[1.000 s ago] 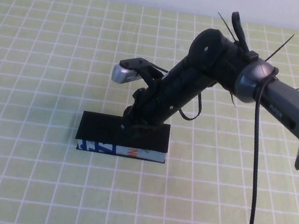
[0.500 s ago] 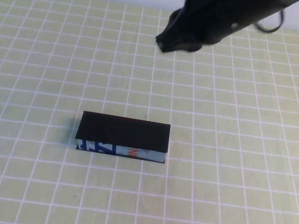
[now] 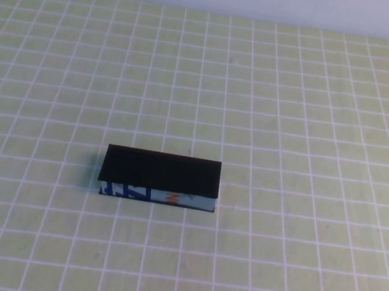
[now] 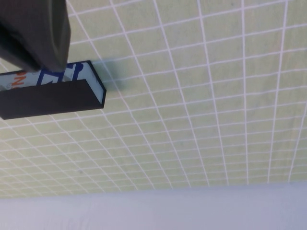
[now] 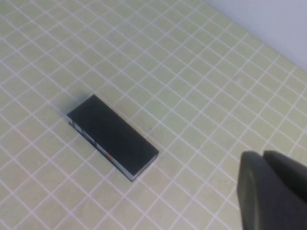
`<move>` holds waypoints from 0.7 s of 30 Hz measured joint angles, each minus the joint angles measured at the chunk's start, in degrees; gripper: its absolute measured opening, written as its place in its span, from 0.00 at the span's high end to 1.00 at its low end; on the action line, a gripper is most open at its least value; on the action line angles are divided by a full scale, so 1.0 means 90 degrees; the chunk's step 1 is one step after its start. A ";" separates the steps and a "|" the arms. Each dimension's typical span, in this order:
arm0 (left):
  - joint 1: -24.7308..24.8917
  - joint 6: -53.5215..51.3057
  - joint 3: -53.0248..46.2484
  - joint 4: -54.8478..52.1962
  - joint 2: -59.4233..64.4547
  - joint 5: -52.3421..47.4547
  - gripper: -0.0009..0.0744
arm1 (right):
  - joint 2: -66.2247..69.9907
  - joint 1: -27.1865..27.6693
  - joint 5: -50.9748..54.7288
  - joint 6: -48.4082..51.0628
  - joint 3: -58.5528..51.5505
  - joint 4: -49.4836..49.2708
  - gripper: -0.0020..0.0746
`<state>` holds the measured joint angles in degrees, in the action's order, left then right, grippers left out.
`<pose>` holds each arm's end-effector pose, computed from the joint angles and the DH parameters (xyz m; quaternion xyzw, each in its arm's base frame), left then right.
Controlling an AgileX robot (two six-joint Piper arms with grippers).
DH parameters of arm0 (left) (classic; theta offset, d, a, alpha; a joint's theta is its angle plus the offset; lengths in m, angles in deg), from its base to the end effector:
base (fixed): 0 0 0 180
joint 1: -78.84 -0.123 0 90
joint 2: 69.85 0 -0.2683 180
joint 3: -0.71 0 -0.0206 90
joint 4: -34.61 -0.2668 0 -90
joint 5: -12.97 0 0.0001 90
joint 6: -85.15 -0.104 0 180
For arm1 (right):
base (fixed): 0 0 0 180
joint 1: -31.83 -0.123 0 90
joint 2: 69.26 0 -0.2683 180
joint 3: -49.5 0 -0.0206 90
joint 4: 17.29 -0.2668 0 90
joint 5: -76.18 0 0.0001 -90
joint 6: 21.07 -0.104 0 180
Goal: Return glasses to glasses case
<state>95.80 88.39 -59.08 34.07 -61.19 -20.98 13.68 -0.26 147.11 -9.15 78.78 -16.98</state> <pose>0.0737 -0.0219 0.2581 0.0945 0.7736 -0.1055 0.6177 0.2166 0.1352 0.5048 -0.3314 0.8210 0.0788 0.4582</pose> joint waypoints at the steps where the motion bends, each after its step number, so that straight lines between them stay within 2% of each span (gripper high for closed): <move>1: 0.0000 0.0000 -0.0053 0.0000 0.0000 0.0044 0.99 | -0.0248 0.0000 -0.0095 -0.0026 -0.0366 0.0064 1.00; 5: 0.0000 0.0000 -0.0237 0.0000 0.0000 0.0207 0.99 | -0.1293 0.0000 -0.1046 -0.0285 -0.2056 0.0351 1.00; 14: 0.0000 0.0000 -0.0327 0.0000 0.0000 0.0271 0.99 | -0.4223 0.0000 -0.4951 -0.0607 -0.6794 0.0562 1.00; 17: 0.0000 0.0000 -0.0327 0.0000 0.0000 0.0271 0.99 | -0.5112 0.0000 -0.5559 -0.0668 -0.8031 0.0562 1.00; 21: 0.0000 0.0000 -0.0327 0.0000 0.0000 0.0271 0.99 | -0.6040 0.0000 -0.5755 -0.1194 -0.9203 0.0562 1.00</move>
<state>95.80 88.39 -62.02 34.07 -61.19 -18.54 -40.68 -0.26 95.32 -19.89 -4.05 -11.93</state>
